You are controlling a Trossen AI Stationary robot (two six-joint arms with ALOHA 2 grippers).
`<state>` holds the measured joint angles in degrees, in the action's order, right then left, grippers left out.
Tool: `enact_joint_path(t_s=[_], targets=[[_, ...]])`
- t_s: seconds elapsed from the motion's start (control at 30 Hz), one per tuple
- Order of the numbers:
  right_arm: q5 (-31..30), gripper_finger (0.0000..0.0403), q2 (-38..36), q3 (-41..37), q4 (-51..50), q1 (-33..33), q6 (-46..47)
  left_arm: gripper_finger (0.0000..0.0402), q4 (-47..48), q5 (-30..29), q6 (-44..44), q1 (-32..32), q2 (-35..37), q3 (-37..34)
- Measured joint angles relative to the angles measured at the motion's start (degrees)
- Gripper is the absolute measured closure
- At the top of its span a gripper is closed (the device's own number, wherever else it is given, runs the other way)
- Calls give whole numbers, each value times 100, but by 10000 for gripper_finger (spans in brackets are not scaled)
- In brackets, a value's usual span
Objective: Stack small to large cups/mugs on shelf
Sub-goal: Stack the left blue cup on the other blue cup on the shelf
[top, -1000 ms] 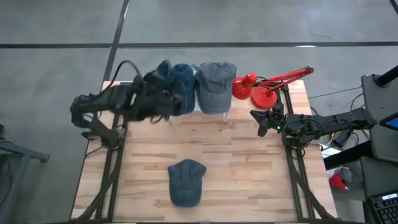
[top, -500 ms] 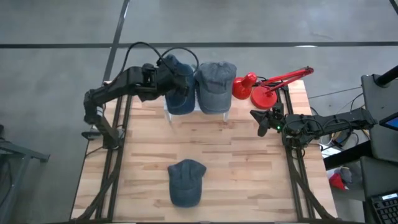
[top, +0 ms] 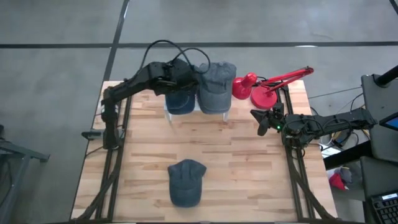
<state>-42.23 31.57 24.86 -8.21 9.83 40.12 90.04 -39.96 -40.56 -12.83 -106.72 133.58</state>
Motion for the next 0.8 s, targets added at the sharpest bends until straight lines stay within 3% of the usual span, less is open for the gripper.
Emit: enact_joint_path(t_s=[0.3, 0.8], targets=[[6, 374, 2, 1, 1, 1, 37, 401, -62, 425, 23, -239, -401, -4], [12, 374, 2, 1, 0, 1, 35, 400, -841, 789, 106, -298, -485, -85]])
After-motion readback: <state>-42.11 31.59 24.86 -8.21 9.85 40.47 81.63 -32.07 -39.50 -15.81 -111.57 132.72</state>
